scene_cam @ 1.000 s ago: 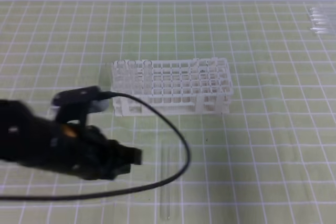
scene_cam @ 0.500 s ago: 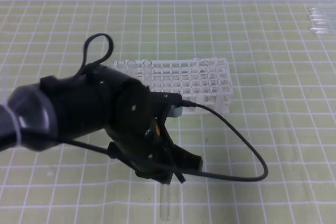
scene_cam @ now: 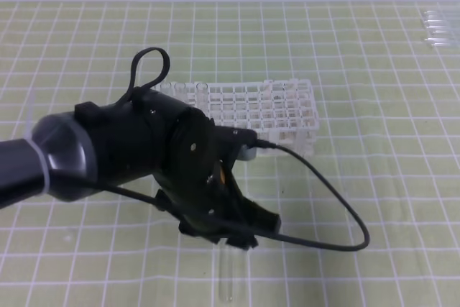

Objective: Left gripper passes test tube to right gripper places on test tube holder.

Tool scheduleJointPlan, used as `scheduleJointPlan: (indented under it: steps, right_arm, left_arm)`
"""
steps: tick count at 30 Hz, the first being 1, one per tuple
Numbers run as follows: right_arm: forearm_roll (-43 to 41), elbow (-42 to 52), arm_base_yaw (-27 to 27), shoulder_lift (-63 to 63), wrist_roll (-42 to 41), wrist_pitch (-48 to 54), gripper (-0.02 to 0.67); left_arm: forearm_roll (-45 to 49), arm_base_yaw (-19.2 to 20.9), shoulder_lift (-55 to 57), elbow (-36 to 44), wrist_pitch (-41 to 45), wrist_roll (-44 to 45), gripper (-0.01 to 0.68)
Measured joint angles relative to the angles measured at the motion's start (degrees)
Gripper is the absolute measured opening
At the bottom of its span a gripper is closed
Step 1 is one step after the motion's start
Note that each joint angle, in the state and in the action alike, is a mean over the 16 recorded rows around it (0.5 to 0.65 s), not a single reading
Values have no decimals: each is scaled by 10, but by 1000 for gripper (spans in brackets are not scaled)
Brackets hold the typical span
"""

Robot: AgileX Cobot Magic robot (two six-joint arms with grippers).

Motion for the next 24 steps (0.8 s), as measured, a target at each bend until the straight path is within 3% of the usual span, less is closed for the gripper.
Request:
scheduleJointPlan:
  steps: [6, 9, 24]
  right_arm:
    - [0, 0, 0, 0, -1, 0, -16]
    - [0, 0, 0, 0, -1, 0, -16]
    - [-2, 1, 16, 0, -2, -1, -16]
  left_arm:
    - [-2, -7, 0, -1, -18, -2, 405]
    - [4, -19, 3, -7, -25, -12, 436]
    - [108, -64, 71, -91, 78, -103, 423]
